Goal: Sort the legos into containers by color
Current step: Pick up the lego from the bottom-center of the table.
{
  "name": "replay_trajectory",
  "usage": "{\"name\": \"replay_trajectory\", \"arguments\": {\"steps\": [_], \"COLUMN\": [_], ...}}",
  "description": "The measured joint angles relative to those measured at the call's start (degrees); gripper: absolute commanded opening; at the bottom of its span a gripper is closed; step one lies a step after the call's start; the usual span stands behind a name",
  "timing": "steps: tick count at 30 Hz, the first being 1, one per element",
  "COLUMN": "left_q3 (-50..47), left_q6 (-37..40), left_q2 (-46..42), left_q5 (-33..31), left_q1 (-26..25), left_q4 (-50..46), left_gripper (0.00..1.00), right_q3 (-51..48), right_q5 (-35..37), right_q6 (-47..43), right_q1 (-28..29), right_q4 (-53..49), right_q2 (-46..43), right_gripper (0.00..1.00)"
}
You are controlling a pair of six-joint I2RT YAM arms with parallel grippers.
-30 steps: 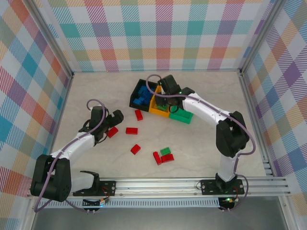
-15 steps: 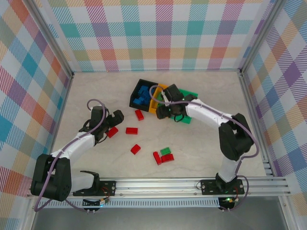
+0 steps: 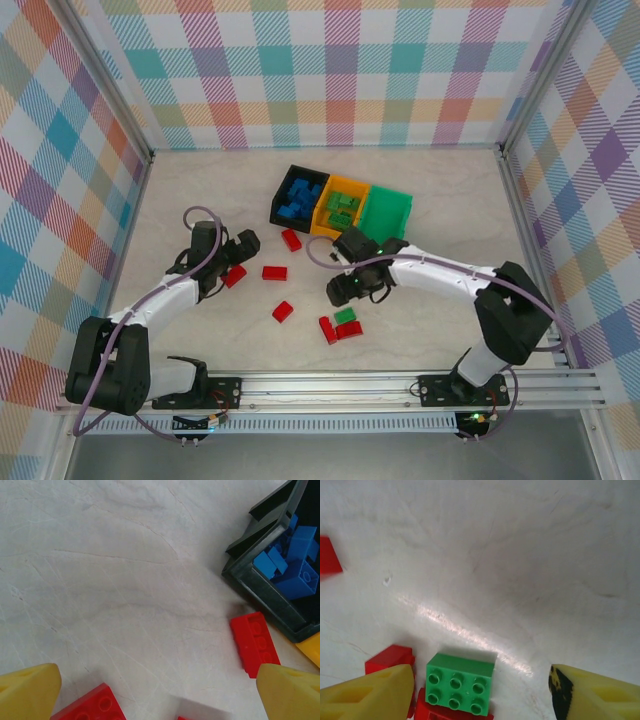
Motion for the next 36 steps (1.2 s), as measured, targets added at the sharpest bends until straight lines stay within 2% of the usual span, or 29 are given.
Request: {"name": "replay_trajectory", "arguments": {"steps": [8,24,27,32,36], "left_q3": [0.00,0.00,0.00,0.00,0.00], "left_q6": [0.00,0.00,0.00,0.00,0.00], "left_q2": [-0.17,-0.17,-0.17,-0.17,-0.33], "left_q5": [-0.02,0.04,0.02,0.00,0.00], "left_q1": [0.00,0.00,0.00,0.00,0.00], "left_q4": [-0.04,-0.04,-0.04,-0.07,-0.07], "left_gripper": [1.00,1.00,1.00,1.00,1.00], "right_q3": [-0.02,-1.05,-1.05,-1.05,-1.05], "right_q5": [1.42,2.60,2.10,3.28,3.93], "right_q6": [1.46,4.04,4.70,5.75,5.84], "right_q1": [5.46,6.67,6.91,7.02,7.04], "right_q4": [-0.96,-3.21,-2.29,-1.95,-2.12], "right_q2": [4.92,5.66,6.43,7.89,7.69], "right_gripper": [0.76,0.74,0.70,0.54,0.52]}}
